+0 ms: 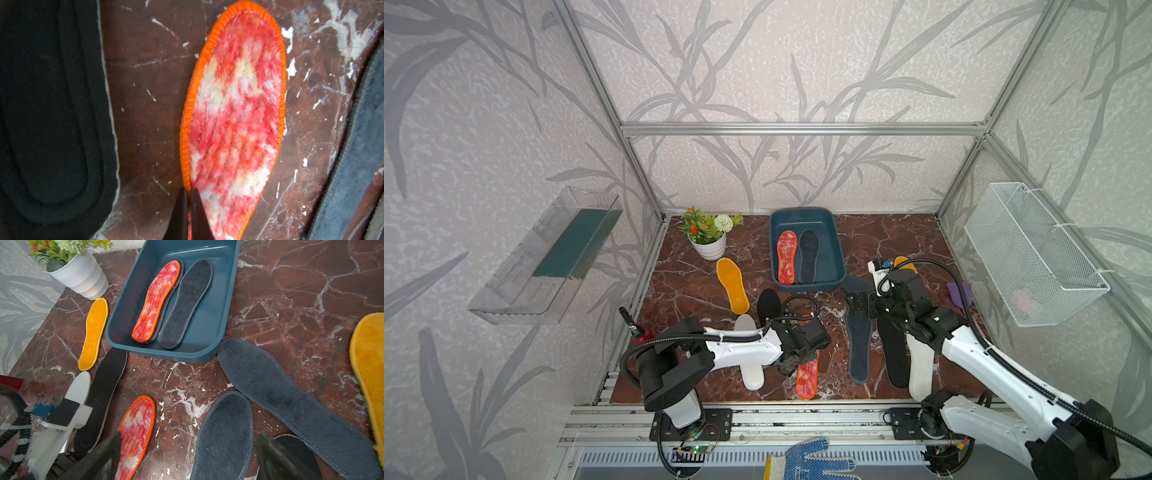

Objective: Put the insoles into the storage box
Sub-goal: Pick up the insole from the center of the board.

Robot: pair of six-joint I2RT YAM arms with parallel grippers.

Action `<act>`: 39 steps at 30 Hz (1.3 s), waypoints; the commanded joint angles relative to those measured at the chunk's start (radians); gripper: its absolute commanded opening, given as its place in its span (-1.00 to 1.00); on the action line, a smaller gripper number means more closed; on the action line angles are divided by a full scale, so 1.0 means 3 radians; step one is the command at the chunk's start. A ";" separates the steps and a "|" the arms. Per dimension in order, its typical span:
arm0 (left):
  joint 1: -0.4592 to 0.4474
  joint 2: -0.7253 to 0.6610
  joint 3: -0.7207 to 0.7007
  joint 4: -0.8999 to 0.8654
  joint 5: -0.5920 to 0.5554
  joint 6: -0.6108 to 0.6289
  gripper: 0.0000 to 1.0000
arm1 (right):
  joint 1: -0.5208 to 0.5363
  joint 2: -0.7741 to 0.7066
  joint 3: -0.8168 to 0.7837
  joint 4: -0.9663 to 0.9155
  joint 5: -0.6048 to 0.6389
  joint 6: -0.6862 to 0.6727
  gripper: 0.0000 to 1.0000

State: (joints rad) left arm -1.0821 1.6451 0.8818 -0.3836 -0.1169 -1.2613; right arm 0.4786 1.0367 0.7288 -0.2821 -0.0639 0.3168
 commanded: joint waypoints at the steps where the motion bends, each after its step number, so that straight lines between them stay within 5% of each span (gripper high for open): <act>1: 0.0020 -0.0146 0.0076 -0.0065 -0.0230 0.0178 -1.00 | -0.0015 -0.0021 0.0024 0.0031 -0.0072 -0.0037 0.98; 16: 0.0026 -0.1128 -0.0411 0.0733 -0.0834 0.1162 -1.00 | -0.0025 0.0059 0.0113 0.0169 -0.0697 -0.0051 0.98; 27: 0.0365 -0.2123 -0.1044 0.1717 -0.0990 0.1683 -1.00 | -0.0003 -0.0223 -0.0124 0.0827 -0.1641 0.0299 0.65; 39: 0.0507 -0.2246 -0.1104 0.1803 -0.0739 0.1695 -1.00 | 0.0457 0.0341 -0.0044 0.1398 -0.1578 0.0518 0.20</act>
State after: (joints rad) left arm -0.9352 0.9775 0.5663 0.1261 -0.3485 -0.7666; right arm 0.5926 1.1130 0.6884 0.0681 -0.5289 0.4522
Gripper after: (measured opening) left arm 0.047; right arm 0.605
